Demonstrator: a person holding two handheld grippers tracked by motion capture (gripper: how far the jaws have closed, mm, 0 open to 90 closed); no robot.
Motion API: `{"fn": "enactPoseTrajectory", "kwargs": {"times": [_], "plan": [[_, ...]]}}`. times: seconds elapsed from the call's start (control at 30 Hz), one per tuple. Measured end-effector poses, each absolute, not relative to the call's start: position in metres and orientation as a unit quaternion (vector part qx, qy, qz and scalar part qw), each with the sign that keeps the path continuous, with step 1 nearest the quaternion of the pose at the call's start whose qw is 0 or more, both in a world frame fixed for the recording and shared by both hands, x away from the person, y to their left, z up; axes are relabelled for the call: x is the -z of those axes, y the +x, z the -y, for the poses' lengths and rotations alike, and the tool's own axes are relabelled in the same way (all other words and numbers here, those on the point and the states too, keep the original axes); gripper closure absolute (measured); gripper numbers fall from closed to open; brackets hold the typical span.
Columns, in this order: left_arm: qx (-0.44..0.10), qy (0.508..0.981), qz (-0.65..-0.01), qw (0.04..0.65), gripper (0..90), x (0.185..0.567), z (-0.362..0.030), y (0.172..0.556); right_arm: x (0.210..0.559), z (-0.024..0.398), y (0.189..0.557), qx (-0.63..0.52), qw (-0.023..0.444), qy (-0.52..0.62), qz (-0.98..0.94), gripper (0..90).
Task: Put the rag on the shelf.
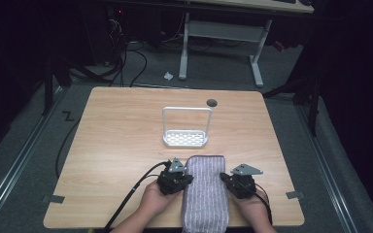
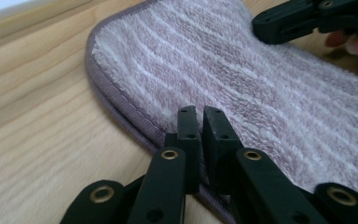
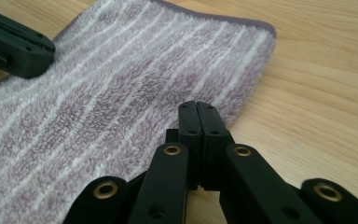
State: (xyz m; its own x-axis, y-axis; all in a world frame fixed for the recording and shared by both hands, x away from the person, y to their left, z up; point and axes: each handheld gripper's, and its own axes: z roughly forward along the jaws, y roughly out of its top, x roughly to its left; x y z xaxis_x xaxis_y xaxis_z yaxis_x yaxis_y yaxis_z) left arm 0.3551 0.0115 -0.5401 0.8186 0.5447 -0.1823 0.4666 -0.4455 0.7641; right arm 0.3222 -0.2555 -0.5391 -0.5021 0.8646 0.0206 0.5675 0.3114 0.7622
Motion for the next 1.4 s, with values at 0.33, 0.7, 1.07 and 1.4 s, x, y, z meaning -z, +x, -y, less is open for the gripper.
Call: {"fn": "enactPoseTrajectory", "kwargs": {"times": [0.33,0.7,1.07,1.4], "plan": [[-0.023,0.831,-0.332,0.445,85.6,0.544,-0.068,0.324,0.541,0.213,0.307,-0.379,0.185,0.407,-0.810,89.8],[-0.065,0.811,-0.364,0.454,64.4,0.536,-0.076,0.331,0.541,0.207,0.305,-0.375,0.195,0.386,-0.820,89.5],[-0.127,0.776,-0.442,0.431,60.7,0.543,-0.053,0.358,0.541,0.209,0.301,-0.372,0.202,0.377,-0.824,88.4],[-0.119,0.776,-0.444,0.432,72.5,0.543,-0.049,0.359,0.541,0.211,0.294,-0.374,0.201,0.378,-0.822,85.2]]}}
